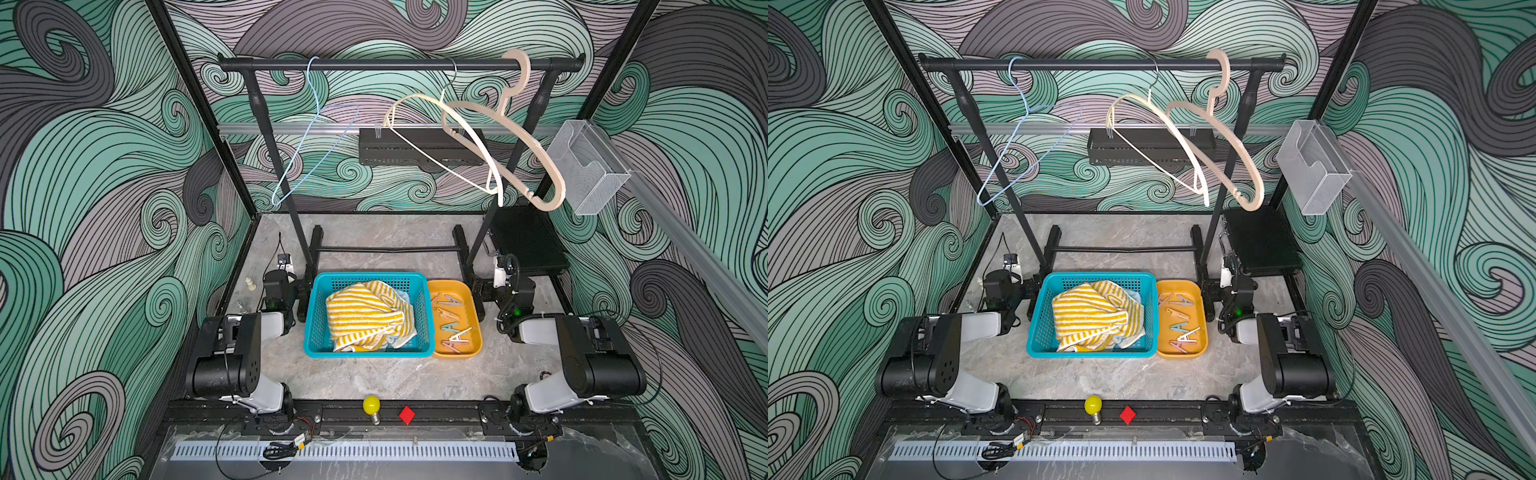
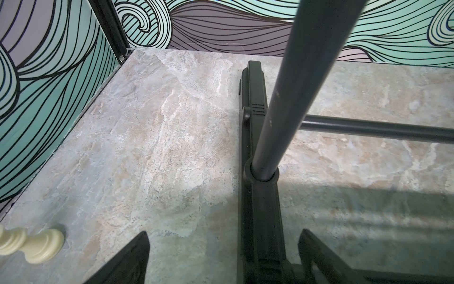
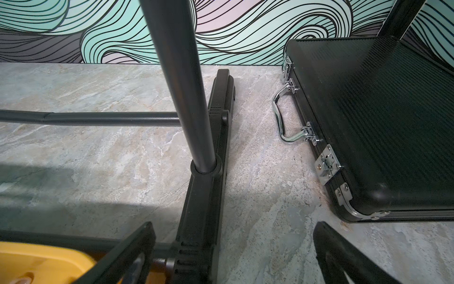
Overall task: Remove the clothespins securing towels to the hanger
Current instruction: Reset both arms
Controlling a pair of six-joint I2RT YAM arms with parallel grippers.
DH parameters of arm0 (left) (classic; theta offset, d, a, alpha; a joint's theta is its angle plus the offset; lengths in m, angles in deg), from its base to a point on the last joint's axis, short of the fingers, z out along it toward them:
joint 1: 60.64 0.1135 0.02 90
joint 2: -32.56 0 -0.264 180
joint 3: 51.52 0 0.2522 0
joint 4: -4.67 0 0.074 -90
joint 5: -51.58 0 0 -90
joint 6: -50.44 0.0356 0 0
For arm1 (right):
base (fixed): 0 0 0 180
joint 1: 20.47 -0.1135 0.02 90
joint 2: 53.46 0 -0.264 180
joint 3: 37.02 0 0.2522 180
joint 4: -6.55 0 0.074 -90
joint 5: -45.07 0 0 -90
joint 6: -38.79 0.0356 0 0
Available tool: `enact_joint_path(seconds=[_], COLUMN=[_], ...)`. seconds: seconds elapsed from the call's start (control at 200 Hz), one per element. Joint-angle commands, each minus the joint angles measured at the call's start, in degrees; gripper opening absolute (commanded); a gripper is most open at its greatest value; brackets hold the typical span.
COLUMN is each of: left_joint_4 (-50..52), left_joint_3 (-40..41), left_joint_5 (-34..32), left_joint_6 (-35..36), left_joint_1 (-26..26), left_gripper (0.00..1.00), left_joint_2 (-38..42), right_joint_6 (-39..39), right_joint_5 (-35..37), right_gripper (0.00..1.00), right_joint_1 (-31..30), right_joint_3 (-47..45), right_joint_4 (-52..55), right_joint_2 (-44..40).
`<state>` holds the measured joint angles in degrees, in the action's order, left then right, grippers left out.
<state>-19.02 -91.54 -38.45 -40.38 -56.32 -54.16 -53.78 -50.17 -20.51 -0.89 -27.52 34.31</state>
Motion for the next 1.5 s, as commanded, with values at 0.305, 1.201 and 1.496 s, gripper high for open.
enact_joint_path(seconds=[0.305, 1.201, 1.496], left_joint_4=[0.7, -0.2, -0.1], left_joint_3=[-1.3, -0.7, -0.7], left_joint_5=[1.9, 3.7, 4.7], left_joint_6=[-0.7, 0.5, 0.8], left_joint_1=[0.3, 0.1, 0.2], left_gripper=[0.93, 0.86, 0.86], left_joint_2=[-0.5, -0.3, -0.2], right_joint_6=[-0.6, -2.0, -1.0], right_joint_5=[-0.8, -2.3, -2.7], right_gripper=[0.99, 0.99, 0.99], right_joint_1=[0.2, -0.2, 0.5], right_joint_3=[0.6, -0.3, 0.4], right_joint_4=[-0.1, -1.4, -0.5], right_joint_2=[-0.2, -0.7, -0.1])
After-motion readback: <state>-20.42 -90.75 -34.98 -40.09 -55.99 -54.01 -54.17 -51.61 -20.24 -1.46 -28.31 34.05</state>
